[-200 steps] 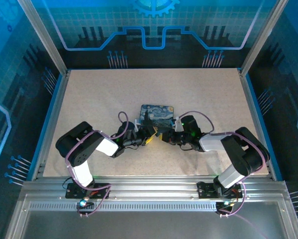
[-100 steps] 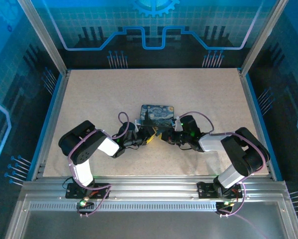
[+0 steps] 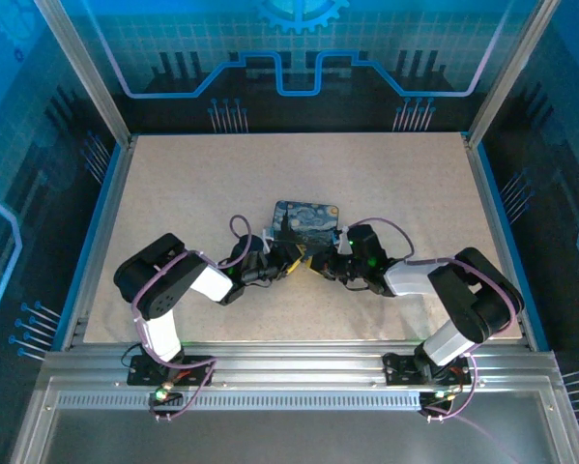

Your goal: Unlock the padlock with the key

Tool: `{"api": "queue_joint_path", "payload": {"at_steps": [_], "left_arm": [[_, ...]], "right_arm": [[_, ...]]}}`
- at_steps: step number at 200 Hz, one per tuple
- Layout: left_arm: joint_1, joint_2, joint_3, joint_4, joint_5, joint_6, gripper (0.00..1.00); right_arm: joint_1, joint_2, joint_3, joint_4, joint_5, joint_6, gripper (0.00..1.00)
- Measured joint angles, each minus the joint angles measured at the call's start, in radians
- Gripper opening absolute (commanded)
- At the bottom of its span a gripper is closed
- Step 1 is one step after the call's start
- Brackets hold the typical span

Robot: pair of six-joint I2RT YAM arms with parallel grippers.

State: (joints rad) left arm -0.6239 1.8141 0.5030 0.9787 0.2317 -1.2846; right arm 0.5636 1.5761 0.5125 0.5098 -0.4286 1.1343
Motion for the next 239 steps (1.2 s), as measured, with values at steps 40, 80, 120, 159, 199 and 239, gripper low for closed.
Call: {"api": "queue_joint_path", "payload": {"at_steps": [40,80,120,159,199,239], "left_arm": [[0.0,0.0,0.0,0.007,-0.002,0.0,0.24],[0.0,-0.002,0.0,0.005,-0.008,0.0,0.16],[-0.003,-0.024,0.0,-0.028,-0.008,0.004,0.09],[-0.016,-0.04,0.0,-0.032,-0.007,0.004,0.07],[-0.016,-0.043,0.0,-0.056,-0.008,0.007,0.06],[-0.016,-0.054,0.0,-0.074,-0.008,0.001,0.04]], "right_arm": [[0.008,0.0,0.0,0.008,0.01,0.028,0.0],[0.011,0.0,0.0,0.009,0.01,0.032,0.04],[0.012,-0.014,-0.001,-0.016,0.01,-0.003,0.15],[0.011,-0.095,-0.014,-0.079,0.01,-0.061,0.28],[-0.002,-0.19,-0.022,-0.17,0.032,-0.144,0.44],[-0.004,-0.299,0.025,-0.373,0.107,-0.317,0.63]]}}
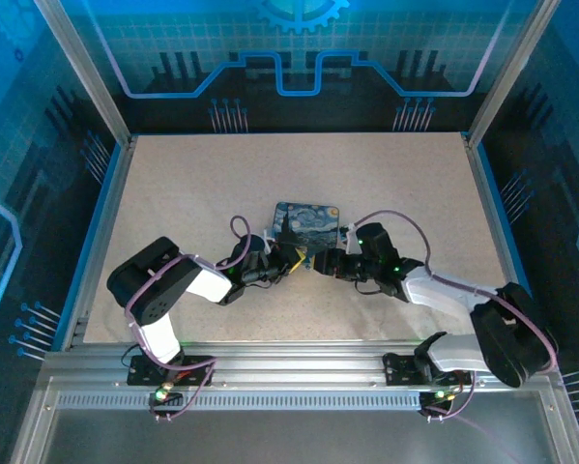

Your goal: Unlock the padlock with the key

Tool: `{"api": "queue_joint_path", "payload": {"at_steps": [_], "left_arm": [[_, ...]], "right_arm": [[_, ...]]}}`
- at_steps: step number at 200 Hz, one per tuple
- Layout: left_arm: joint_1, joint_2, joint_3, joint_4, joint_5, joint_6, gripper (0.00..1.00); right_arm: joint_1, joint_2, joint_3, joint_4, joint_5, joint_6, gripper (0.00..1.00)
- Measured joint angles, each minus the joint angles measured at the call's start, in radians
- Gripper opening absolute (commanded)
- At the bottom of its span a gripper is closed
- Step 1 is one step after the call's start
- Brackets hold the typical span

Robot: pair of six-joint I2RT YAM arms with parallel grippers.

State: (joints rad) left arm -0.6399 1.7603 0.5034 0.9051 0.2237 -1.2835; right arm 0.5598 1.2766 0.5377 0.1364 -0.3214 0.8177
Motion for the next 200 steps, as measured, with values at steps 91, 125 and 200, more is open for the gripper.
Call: {"api": "queue_joint_path", "payload": {"at_steps": [91,125,200], "left_arm": [[0.0,-0.015,0.0,-0.021,0.0,-0.002,0.04],[0.0,-0.016,0.0,-0.025,0.0,-0.005,0.05],[0.0,-0.017,0.0,-0.025,0.0,-0.029,0.05]], "right_arm": [[0.022,-0.196,0.039,-0.135,0.177,-0.484,0.86],[0.087,-0.275,-0.005,-0.074,0.245,-0.742,0.87],[0.343,-0.224,-0.175,0.1,0.619,-1.282,0.82]]}}
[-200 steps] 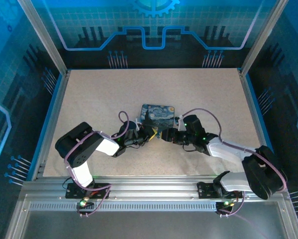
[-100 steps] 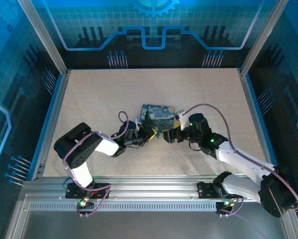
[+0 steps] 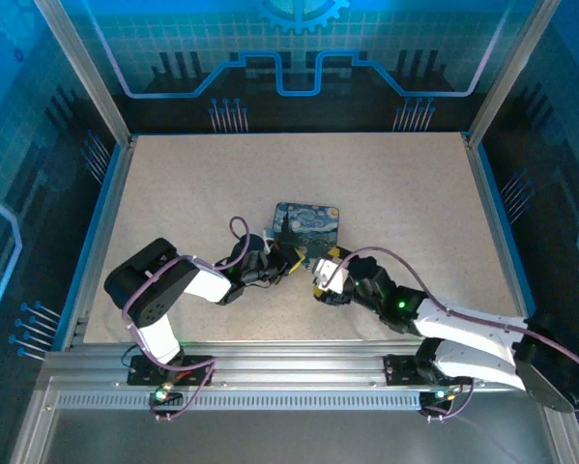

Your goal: Unlock the padlock with the key

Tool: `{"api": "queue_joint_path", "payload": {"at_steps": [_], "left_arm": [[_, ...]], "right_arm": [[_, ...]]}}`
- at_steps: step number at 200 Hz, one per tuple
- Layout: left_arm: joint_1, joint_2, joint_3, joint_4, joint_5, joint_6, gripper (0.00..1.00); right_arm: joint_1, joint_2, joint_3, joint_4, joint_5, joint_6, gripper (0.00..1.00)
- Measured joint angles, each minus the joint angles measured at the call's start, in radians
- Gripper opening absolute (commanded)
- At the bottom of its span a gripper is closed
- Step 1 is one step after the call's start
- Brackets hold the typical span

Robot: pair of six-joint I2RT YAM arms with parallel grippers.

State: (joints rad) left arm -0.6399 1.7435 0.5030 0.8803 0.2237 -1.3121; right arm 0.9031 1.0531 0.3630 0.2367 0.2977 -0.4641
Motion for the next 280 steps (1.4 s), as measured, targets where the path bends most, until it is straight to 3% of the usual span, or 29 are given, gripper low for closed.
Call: {"api": "queue_joint_path", "payload": {"at_steps": [54,132,280], "left_arm": [[-0.002,0.0,-0.001,0.009,0.0,-0.027,0.05],[-0.005,0.004,-0.001,0.022,0.0,-0.051,0.04],[-0.005,0.005,-0.01,0.027,-0.003,-0.051,0.04]], "right_arm": [[0.048,0.133,-0.036,0.158,0.141,-0.114,0.75],[0.074,0.271,0.033,0.263,0.132,-0.142,0.7],[0.098,0.419,0.013,0.435,0.168,0.077,0.53]]}}
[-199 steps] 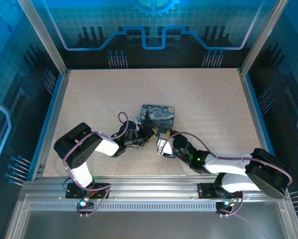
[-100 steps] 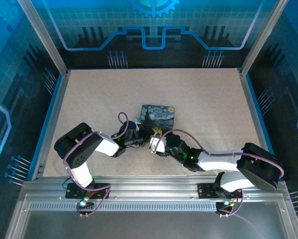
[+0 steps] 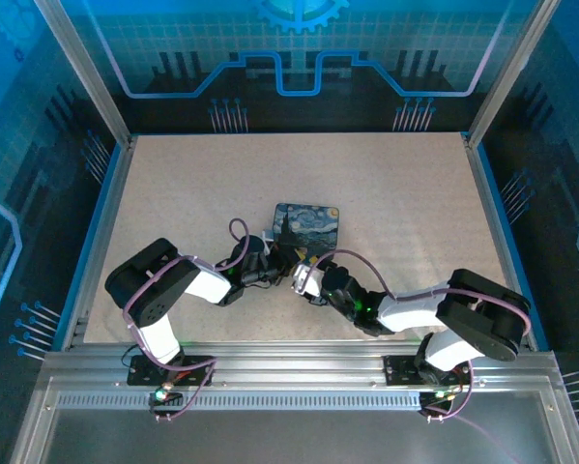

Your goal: Unlock the padlock with the key

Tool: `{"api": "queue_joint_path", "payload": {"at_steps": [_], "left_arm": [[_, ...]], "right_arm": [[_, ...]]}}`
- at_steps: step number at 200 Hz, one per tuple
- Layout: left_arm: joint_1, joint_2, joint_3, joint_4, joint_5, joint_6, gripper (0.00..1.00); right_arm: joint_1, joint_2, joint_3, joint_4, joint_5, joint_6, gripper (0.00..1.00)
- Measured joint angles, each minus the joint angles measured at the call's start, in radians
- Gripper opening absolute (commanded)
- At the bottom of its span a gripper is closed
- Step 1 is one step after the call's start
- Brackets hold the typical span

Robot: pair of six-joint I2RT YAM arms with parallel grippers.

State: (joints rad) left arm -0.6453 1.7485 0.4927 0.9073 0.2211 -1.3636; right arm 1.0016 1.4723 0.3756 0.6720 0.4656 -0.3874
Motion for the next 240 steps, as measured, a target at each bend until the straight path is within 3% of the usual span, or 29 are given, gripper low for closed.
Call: {"api": "queue_joint_path", "payload": {"at_steps": [174,240], "left_arm": [[0.0,0.0,-0.005,0.008,0.0,0.0,0.04],[0.0,0.0,-0.006,0.011,0.0,0.0,0.04]], "right_arm": [[-0.014,0.06,-0.002,0.035,0.042,0.059,0.21],[-0.014,0.077,-0.001,0.048,0.05,0.059,0.21]]}}
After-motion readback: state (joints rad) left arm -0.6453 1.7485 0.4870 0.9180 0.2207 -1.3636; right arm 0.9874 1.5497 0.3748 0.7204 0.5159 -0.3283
